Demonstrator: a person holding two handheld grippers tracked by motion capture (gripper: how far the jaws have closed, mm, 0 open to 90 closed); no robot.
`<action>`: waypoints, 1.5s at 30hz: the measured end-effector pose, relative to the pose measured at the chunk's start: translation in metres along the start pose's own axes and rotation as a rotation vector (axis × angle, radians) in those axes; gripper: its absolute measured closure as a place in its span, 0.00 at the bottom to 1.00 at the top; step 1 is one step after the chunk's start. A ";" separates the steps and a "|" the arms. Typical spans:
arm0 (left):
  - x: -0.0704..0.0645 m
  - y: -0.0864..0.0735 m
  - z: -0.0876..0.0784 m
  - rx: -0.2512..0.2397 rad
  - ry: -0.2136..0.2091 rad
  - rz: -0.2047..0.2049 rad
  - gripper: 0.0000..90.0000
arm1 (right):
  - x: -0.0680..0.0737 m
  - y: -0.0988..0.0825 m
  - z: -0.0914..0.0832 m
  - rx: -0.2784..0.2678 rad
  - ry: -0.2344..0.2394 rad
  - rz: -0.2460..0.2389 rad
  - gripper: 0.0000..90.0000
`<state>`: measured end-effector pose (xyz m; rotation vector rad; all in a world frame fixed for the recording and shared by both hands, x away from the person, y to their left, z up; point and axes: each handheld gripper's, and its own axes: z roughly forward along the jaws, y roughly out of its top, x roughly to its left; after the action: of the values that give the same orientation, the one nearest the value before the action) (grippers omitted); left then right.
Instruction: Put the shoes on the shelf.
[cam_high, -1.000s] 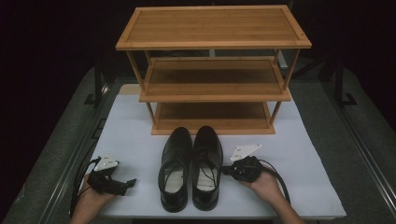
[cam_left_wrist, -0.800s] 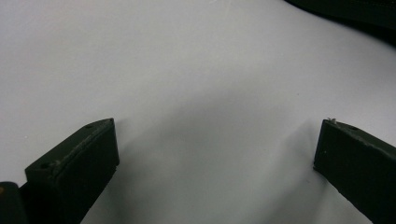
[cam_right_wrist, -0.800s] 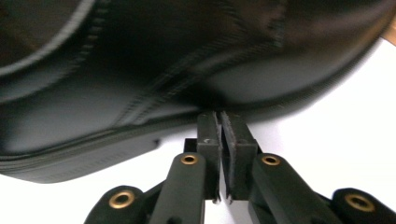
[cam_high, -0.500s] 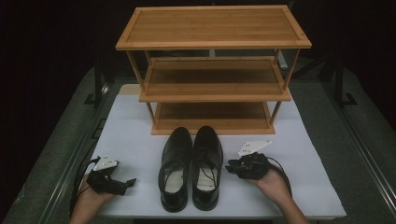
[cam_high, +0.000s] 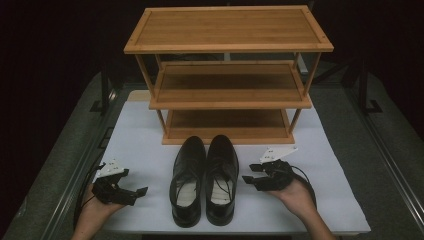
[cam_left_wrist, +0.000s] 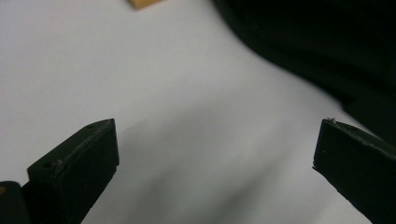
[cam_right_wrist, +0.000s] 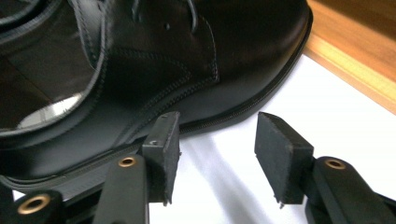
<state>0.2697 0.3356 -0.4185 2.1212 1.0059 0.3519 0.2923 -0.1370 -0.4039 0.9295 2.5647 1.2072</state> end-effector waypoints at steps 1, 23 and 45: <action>-0.002 0.004 -0.002 -0.008 -0.003 0.006 0.00 | 0.000 0.001 -0.002 -0.003 -0.002 0.001 0.53; -0.048 0.083 -0.003 -0.109 -0.183 0.132 0.29 | 0.018 0.044 -0.015 -0.088 0.064 -0.023 0.51; -0.063 0.097 0.029 -0.067 -0.213 0.189 0.43 | 0.022 0.052 0.010 -0.066 0.093 -0.016 0.50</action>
<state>0.2966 0.2336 -0.3635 2.1456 0.6662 0.2410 0.3028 -0.0927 -0.3695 0.8573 2.5795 1.3531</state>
